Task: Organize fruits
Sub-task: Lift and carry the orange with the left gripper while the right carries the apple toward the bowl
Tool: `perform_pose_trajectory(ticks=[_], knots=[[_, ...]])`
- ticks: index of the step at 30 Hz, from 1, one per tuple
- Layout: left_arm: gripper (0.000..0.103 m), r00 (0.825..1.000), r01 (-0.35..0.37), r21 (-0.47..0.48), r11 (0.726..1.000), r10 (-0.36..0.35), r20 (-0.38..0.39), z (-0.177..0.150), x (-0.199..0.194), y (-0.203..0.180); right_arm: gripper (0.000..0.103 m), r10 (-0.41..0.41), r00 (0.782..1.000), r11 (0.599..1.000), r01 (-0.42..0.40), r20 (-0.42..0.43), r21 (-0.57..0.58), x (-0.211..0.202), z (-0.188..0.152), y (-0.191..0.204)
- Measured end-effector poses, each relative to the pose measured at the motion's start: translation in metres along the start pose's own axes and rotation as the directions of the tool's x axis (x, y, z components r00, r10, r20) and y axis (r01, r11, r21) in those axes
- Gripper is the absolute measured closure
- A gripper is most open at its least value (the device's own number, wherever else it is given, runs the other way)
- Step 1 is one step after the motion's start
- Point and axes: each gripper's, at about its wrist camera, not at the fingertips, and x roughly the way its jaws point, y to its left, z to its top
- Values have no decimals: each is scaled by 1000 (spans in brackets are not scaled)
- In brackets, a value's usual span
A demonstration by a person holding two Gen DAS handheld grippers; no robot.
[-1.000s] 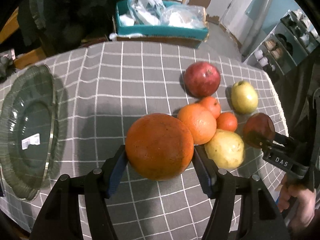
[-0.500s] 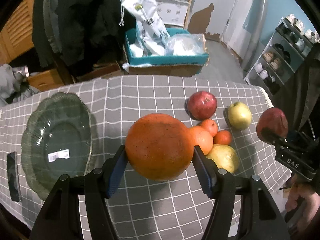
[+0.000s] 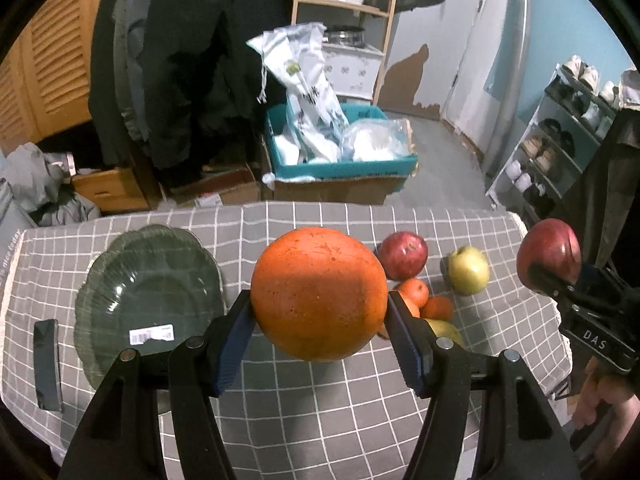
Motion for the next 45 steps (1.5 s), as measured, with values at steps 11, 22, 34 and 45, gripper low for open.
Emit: perform_pose_trajectory(ticks=[11, 22, 34, 45], knots=[[37, 998, -24, -2, 1000, 25, 57, 7, -26, 10, 26, 55, 995, 998, -54, 80, -20, -25, 16, 19], [37, 990, -62, -23, 998, 65, 126, 12, -52, 31, 26, 113, 985, 993, -107, 131, -59, -41, 31, 47], [37, 985, -97, -78, 992, 107, 133, 10, -61, 68, 26, 189, 974, 977, -175, 124, -119, -34, 48, 95], [37, 982, -138, -156, 978, 156, 106, 0, -58, 116, 26, 277, 957, 951, -262, 79, -161, -17, 59, 149]])
